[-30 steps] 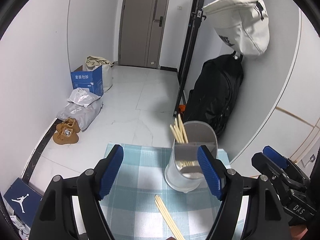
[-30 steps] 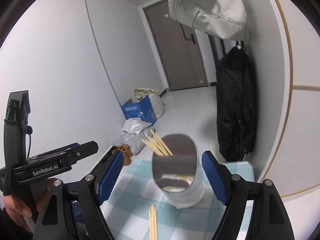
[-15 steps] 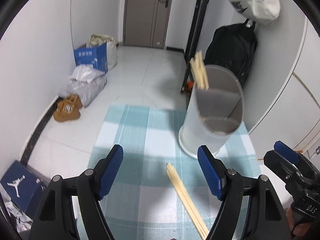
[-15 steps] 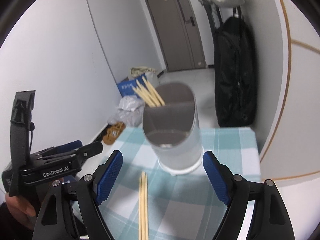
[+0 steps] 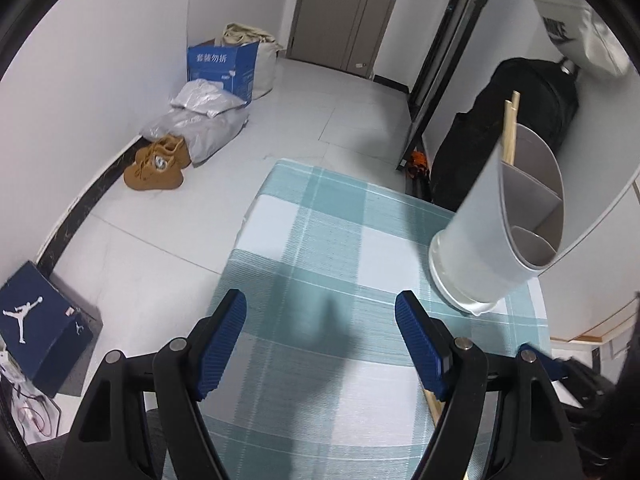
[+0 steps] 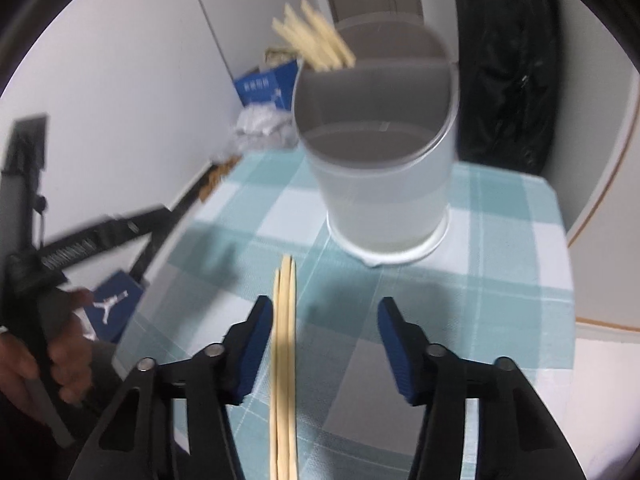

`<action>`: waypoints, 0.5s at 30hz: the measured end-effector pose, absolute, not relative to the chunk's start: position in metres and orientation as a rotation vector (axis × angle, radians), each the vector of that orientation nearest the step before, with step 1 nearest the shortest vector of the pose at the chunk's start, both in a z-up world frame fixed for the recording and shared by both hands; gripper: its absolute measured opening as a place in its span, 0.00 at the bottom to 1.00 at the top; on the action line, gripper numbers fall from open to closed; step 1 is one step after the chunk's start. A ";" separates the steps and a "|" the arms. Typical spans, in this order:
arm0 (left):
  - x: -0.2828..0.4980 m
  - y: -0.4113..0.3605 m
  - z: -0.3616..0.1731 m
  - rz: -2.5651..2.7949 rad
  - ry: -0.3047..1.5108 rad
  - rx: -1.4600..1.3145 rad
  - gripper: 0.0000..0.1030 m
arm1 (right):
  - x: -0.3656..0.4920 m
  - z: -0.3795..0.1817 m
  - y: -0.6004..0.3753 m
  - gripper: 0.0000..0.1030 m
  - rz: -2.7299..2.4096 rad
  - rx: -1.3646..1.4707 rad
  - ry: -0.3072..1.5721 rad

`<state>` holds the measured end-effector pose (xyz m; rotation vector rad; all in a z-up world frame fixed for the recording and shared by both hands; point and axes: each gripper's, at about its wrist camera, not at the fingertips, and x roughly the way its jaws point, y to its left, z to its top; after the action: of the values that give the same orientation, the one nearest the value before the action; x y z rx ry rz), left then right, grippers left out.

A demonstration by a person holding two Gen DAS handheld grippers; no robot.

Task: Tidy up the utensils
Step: 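Lower the right tool onto the chopstick pile and close on one chopstick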

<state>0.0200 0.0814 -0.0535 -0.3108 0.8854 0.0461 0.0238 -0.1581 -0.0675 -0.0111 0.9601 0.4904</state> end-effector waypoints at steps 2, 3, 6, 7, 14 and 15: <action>0.022 0.084 -0.057 0.062 0.908 -0.298 0.71 | 0.030 -0.076 -0.148 0.44 0.495 -0.034 1.001; 0.023 0.083 -0.059 0.062 0.918 -0.288 0.71 | 0.033 -0.079 -0.145 0.44 0.491 -0.047 1.012; 0.025 0.085 -0.063 0.068 0.934 -0.266 0.71 | 0.043 -0.086 -0.132 0.39 0.505 -0.080 1.044; 0.026 0.086 -0.064 0.062 0.938 -0.264 0.71 | 0.047 -0.087 -0.129 0.36 0.505 -0.088 1.051; 0.026 0.104 -0.064 0.080 0.937 -0.310 0.71 | 0.061 -0.103 -0.101 0.25 0.487 -0.233 1.101; 0.026 0.107 -0.063 0.088 0.939 -0.319 0.71 | 0.061 -0.106 -0.098 0.24 0.481 -0.254 1.107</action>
<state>0.0261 0.1071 -0.0632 -0.3187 0.9385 0.0885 0.0610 -0.0982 -0.1056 -0.2539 1.1068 0.4810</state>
